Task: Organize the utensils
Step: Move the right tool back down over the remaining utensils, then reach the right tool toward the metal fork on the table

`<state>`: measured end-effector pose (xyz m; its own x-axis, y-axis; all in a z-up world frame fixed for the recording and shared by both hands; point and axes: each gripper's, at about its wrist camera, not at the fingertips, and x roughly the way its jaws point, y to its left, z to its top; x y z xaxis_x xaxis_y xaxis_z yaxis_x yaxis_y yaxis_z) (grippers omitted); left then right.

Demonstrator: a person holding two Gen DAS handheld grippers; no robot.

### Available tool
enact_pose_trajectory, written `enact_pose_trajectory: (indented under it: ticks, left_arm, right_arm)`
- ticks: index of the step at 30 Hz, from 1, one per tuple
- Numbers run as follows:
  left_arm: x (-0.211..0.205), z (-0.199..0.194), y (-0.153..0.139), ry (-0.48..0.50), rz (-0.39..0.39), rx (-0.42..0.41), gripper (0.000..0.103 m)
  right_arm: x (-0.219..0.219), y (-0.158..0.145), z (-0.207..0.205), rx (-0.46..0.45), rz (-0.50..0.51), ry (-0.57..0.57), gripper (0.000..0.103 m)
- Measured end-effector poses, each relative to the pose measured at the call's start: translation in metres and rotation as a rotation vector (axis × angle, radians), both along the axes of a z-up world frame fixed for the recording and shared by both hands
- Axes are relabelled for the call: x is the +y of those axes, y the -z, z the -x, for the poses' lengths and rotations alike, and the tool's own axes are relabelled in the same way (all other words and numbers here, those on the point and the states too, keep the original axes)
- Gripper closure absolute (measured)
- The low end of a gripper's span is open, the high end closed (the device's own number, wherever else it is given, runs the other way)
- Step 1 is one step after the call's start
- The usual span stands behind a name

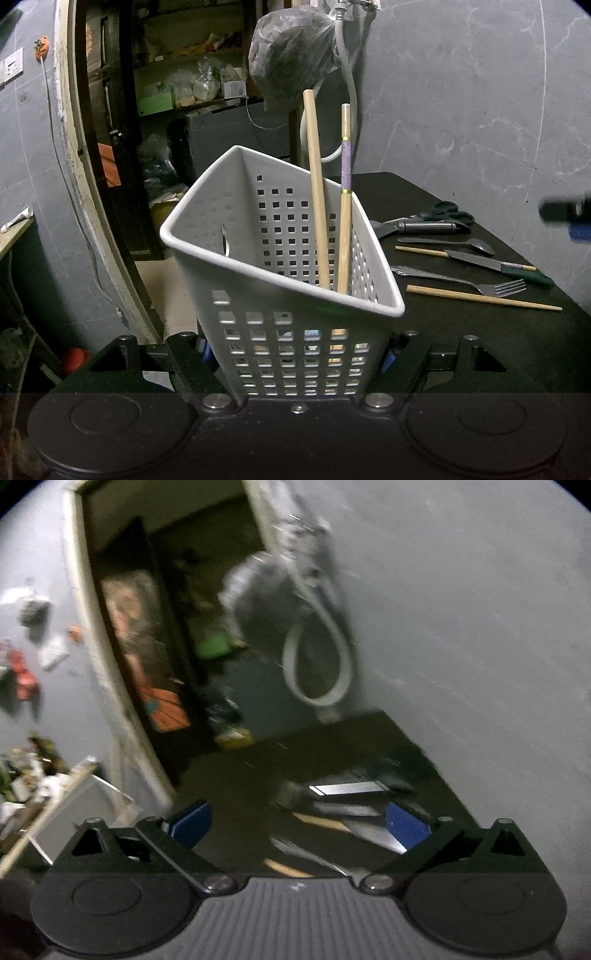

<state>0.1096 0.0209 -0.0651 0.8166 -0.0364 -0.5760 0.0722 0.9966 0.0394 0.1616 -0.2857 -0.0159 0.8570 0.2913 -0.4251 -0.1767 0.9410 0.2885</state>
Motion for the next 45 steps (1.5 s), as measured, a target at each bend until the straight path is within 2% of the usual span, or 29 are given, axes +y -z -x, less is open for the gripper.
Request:
enact_pose_trajectory:
  ticks: [9, 15, 22, 31, 41, 45]
  left_arm:
    - [-0.004, -0.004, -0.002, -0.006, -0.017, 0.017, 0.026]
    - [-0.002, -0.006, -0.004, -0.026, 0.004, 0.039, 0.026]
    - [-0.005, -0.009, -0.004, -0.032, -0.013, 0.048, 0.026]
    - [-0.01, -0.011, -0.004, -0.032, -0.031, 0.056, 0.025]
    - [-0.01, -0.012, -0.002, -0.032, -0.043, 0.057, 0.025]
    - [-0.011, -0.012, -0.002, -0.033, -0.042, 0.057, 0.025]
  right_arm:
    - [-0.021, 0.051, -0.006, 0.195, -0.056, 0.107, 0.0]
    - [-0.027, 0.074, -0.02, 0.247, -0.122, 0.148, 0.0]
    - [-0.028, 0.089, -0.035, 0.238, -0.162, 0.179, 0.002]
    - [-0.032, 0.102, -0.042, 0.213, -0.239, 0.211, 0.018]
    - [-0.029, 0.106, -0.044, 0.191, -0.271, 0.222, 0.025]
    - [-0.027, 0.108, -0.045, 0.187, -0.26, 0.233, 0.036]
